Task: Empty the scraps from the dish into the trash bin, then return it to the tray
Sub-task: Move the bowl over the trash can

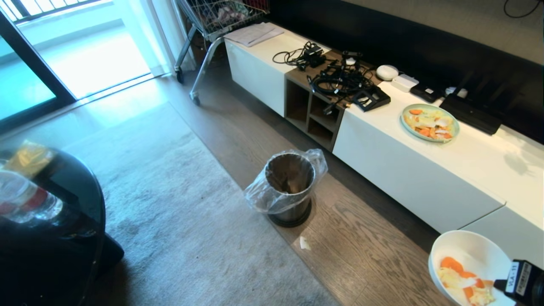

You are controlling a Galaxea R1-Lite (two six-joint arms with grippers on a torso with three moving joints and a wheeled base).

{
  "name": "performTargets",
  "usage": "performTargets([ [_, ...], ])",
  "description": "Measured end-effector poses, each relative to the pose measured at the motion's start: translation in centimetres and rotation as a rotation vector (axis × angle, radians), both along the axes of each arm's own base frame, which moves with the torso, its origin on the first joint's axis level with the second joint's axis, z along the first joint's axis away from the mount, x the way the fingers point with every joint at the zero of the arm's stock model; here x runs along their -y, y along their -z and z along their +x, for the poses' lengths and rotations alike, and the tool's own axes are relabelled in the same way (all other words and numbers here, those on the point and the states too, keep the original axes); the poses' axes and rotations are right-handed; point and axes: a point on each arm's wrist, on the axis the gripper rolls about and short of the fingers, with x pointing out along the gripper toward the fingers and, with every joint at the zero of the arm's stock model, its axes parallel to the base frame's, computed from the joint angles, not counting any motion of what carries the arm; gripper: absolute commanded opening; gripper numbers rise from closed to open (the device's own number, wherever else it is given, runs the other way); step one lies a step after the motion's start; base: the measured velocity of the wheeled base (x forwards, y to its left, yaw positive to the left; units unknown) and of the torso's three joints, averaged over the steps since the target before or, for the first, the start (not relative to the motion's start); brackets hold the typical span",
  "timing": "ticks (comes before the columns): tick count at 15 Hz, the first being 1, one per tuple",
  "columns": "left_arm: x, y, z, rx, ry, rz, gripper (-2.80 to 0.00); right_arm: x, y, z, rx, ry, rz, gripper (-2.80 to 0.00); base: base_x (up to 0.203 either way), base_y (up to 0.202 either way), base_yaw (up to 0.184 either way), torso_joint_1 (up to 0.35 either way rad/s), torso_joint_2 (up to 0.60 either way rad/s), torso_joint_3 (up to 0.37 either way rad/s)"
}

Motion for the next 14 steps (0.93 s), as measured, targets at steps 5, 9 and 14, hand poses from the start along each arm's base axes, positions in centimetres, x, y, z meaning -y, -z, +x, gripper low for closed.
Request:
performTargets([
  [5, 0.0, 0.0, 0.0, 0.0, 0.0, 0.0, -2.8, -0.3, -1.5, 0.8, 0.052, -0.029, -0.01, -2.8, 0.0, 0.0, 0.0, 0.003, 0.0, -0.195],
  [9, 0.0, 0.0, 0.0, 0.0, 0.0, 0.0, -2.8, -0.4, -1.9, 1.1, 0.089, -0.071, -0.041, -2.8, 0.0, 0.0, 0.0, 0.0, 0.0, -0.2],
  [14, 0.0, 0.0, 0.0, 0.0, 0.0, 0.0, -2.8, -0.5, -2.3, 1.5, 0.109, -0.083, -0.046, -2.8, 0.0, 0.0, 0.0, 0.0, 0.0, -0.197],
])
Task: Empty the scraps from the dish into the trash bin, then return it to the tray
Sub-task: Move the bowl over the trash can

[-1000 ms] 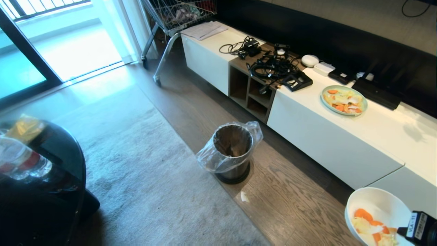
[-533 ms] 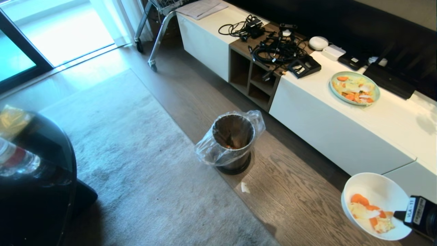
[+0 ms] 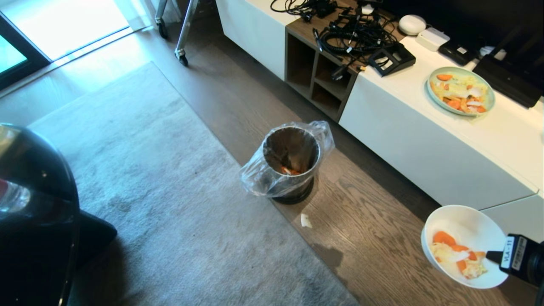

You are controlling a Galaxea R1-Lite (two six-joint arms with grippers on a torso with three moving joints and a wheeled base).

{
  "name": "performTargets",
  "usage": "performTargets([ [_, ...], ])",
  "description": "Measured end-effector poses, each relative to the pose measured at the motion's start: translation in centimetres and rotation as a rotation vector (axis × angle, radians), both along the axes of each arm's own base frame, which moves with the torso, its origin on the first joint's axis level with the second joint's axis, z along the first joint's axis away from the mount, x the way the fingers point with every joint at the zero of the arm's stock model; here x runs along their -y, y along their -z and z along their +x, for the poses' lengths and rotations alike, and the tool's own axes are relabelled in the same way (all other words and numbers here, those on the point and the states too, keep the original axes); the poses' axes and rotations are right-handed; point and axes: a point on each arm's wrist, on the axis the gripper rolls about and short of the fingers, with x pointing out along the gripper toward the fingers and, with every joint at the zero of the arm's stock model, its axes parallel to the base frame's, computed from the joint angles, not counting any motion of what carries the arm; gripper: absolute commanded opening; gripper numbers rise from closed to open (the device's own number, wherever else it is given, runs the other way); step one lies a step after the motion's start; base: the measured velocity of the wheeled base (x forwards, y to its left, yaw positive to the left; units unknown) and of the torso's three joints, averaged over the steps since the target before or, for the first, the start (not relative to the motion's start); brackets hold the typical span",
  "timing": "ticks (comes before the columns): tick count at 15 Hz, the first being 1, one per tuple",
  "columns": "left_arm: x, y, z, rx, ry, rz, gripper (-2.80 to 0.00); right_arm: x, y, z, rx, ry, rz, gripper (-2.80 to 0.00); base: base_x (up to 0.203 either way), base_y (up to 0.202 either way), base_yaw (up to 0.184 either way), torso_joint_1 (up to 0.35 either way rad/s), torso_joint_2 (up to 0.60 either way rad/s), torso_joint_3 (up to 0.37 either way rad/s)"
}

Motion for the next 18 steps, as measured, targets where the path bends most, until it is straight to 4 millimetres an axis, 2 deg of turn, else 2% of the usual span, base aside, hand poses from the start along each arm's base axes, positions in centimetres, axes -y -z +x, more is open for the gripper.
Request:
performTargets([
  [7, 0.0, 0.0, 0.0, 0.0, 0.0, 0.0, -2.8, -0.24, -0.74, 0.69, 0.017, 0.0, 0.006, -2.8, 0.0, 0.0, 0.0, 0.001, 0.0, -0.198],
  [18, 0.0, -0.01, 0.0, 0.001, 0.0, 0.0, -2.8, -0.32, -0.81, 0.94, 0.019, -0.005, 0.002, -2.8, 0.0, 0.0, 0.0, 0.003, 0.0, -0.169],
])
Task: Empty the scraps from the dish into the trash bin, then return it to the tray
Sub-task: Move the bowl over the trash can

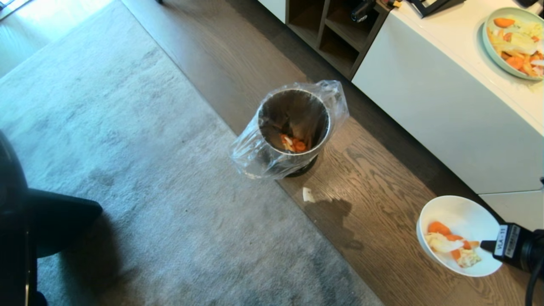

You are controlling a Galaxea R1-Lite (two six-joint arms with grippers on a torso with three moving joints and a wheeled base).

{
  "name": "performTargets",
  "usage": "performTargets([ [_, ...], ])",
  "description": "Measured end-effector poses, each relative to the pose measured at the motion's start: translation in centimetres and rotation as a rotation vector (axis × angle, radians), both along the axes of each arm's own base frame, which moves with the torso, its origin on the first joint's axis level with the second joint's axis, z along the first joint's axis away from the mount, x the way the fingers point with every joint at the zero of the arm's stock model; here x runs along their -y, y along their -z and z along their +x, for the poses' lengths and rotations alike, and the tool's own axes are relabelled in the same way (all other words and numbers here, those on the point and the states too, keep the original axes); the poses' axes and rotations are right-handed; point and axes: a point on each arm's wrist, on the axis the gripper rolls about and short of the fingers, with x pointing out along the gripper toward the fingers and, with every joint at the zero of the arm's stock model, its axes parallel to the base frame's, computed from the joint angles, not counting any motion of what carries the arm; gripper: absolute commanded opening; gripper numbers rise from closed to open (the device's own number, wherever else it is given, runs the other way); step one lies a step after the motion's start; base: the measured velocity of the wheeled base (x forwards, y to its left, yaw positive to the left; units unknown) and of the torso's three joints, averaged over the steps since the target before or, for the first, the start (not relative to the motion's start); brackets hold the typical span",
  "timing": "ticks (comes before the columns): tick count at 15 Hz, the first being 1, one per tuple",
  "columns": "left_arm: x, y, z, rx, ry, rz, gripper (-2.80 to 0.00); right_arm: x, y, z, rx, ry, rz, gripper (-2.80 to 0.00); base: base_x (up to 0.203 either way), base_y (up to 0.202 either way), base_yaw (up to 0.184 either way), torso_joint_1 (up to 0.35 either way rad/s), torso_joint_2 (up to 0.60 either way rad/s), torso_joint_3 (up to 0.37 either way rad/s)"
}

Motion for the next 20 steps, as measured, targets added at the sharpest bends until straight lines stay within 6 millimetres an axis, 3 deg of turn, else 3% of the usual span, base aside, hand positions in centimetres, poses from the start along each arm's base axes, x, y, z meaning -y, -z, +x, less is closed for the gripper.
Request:
performTargets([
  [12, 0.0, 0.0, 0.0, -0.001, 0.0, 0.0, -2.8, -0.9, -1.4, 2.6, 0.155, -0.077, -0.053, -2.8, 0.0, 0.0, 0.0, 0.001, 0.0, -0.002],
  [20, 0.0, 0.0, 0.0, -0.001, 0.0, 0.0, -2.8, -2.5, -5.0, 7.3, 0.237, -0.121, -0.101, -2.8, 0.0, 0.0, 0.0, 0.0, 0.0, 0.0],
])
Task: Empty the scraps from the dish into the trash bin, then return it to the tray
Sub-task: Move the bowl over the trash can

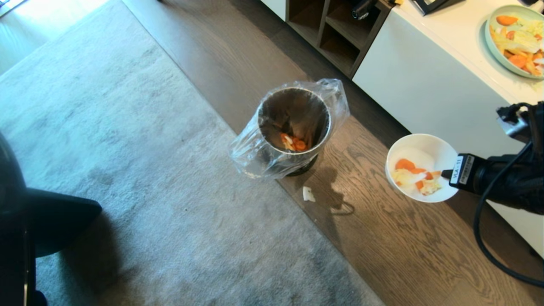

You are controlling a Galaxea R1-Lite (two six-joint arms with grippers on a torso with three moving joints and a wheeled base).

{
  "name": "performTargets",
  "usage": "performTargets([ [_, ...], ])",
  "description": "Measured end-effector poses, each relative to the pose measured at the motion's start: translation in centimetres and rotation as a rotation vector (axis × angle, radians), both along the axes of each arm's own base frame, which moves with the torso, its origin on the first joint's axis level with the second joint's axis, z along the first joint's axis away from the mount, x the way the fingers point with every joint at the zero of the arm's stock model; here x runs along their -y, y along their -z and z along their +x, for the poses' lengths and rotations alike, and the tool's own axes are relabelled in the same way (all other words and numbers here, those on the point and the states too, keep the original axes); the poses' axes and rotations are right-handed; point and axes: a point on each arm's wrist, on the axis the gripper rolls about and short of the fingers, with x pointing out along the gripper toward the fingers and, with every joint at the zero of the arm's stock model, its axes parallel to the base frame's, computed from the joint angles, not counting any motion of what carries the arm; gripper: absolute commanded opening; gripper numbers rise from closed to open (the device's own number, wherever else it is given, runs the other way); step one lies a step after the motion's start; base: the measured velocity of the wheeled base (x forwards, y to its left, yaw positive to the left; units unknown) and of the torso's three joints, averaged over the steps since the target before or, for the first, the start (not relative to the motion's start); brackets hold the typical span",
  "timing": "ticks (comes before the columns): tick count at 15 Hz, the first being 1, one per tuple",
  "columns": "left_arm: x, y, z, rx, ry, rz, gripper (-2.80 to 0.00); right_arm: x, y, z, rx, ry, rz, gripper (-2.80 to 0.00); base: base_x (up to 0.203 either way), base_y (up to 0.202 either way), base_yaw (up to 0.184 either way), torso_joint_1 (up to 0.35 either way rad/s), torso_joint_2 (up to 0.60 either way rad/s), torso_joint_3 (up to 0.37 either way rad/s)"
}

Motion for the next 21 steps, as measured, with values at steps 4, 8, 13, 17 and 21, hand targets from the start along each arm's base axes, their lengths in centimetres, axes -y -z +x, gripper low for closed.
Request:
performTargets([
  [4, 0.0, 0.0, 0.0, 0.0, 0.0, 0.0, -2.8, -1.2, -2.7, 3.3, 0.072, -0.024, -0.026, -2.8, 0.0, 0.0, 0.0, 0.0, 0.0, 0.0],
  [8, 0.0, 0.0, 0.0, 0.0, 0.0, 0.0, -2.8, -3.0, -4.8, 7.1, 0.141, -0.074, -0.085, -2.8, 0.0, 0.0, 0.0, 0.0, 0.0, 0.0],
  [13, 0.0, 0.0, 0.0, 0.0, 0.0, 0.001, -2.8, -6.8, -6.2, 9.7, 0.216, -0.182, -0.182, -2.8, 0.0, 0.0, 0.0, 0.0, 0.0, 0.0],
  [17, 0.0, 0.0, 0.0, 0.0, 0.0, 0.0, -2.8, -9.6, -6.7, 11.4, 0.272, -0.166, -0.28, -2.8, 0.0, 0.0, 0.0, 0.0, 0.0, 0.0],
  [21, 0.0, 0.0, 0.0, 0.0, 0.0, 0.0, -2.8, -11.6, -6.8, 13.4, 0.426, -0.173, -0.384, -2.8, 0.0, 0.0, 0.0, 0.0, 0.0, 0.0],
])
